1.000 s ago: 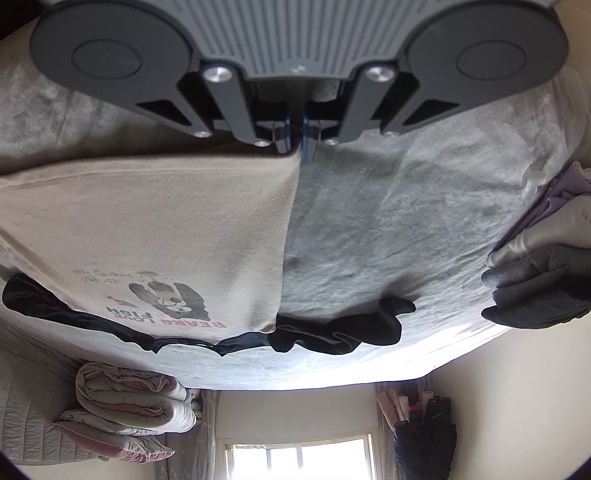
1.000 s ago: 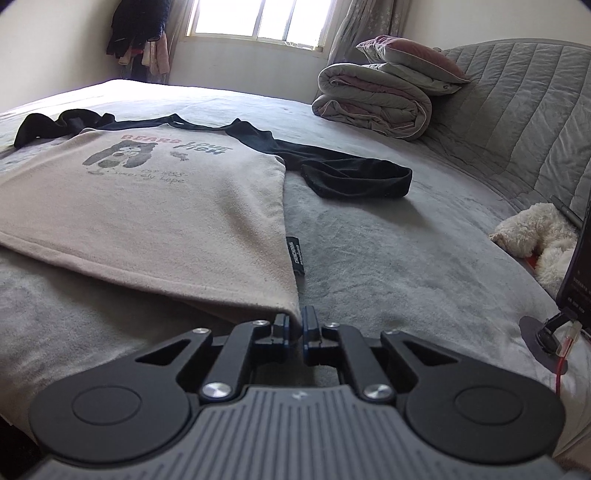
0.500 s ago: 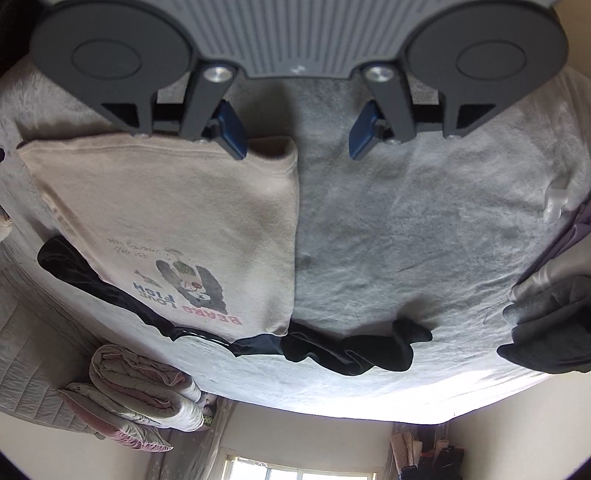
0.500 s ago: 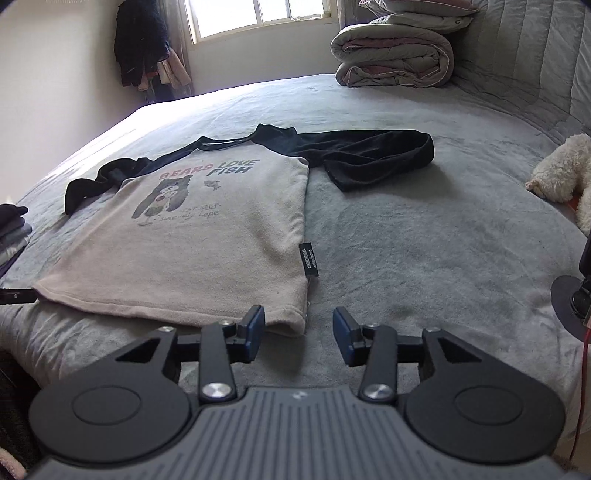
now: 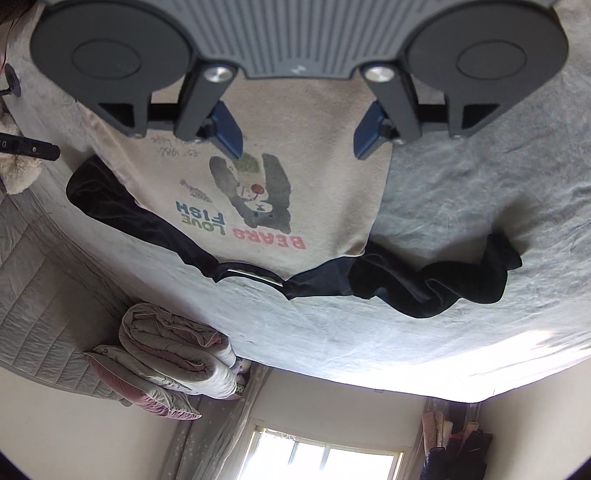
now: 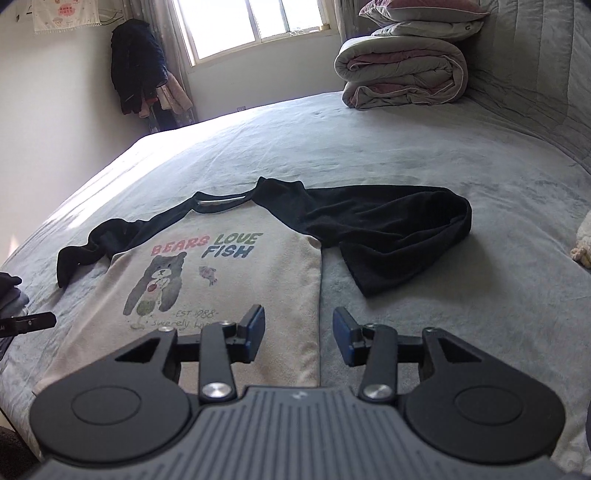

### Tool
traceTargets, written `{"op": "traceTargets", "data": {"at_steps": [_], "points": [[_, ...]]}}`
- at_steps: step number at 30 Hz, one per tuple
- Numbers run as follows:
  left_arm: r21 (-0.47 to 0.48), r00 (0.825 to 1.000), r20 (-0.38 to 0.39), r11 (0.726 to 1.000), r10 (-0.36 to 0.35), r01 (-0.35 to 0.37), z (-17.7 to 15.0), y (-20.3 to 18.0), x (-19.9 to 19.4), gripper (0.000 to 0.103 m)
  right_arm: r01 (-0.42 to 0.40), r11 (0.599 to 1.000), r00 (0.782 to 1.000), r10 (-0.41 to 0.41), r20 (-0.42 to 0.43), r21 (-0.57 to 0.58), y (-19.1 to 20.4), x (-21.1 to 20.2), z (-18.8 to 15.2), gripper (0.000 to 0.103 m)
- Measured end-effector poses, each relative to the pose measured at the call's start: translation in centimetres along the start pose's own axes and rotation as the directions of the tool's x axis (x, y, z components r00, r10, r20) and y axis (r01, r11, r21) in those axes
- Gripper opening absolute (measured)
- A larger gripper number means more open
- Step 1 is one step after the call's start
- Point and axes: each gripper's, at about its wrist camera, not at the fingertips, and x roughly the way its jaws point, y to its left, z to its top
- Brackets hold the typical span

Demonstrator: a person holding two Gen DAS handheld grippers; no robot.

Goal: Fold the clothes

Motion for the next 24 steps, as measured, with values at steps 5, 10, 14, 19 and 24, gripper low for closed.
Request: {"op": "traceTargets", "data": {"at_steps": [5, 10, 14, 19, 24], "points": [[0.039, 0.996, 0.087, 0.999, -0.031, 0.028, 0.7, -1.2, 4.2, 0.072, -0.062, 0.991, 0.998, 0.063, -0.005, 0.12, -2.5, 3.3, 0.1, 0.045], [0.005, 0.989, 0.128, 0.997, 0.077, -0.079, 0.7, 1.4, 6.5, 0.071, -0.109, 0.96, 0.993, 0.117, -0.016, 0.258, -5.1, 6.4, -0.1, 0.045], [-0.108, 0.984, 0.109, 0.986, 0.138, -0.127, 1.4, 5.1, 6.7, 0.067, -0.123, 0.939, 0.99, 0.14, -0.028, 0.322, -5.8, 7.4, -0.4, 0.045], [-0.263, 0.992, 0.048, 0.96, 0.115, -0.098, 1.4, 8.8, 8.1, 0.05, -0.142, 0.93, 0.987, 0.158, -0.022, 0.339, -5.8, 7.7, -0.5, 0.045], [-0.288, 1.0, 0.019, 0.957, 0.023, -0.016, 1.3, 8.6, 9.5, 0.006, -0.127, 0.941, 0.989, 0.143, -0.026, 0.314, -5.1, 8.2, -0.9, 0.015]]}}
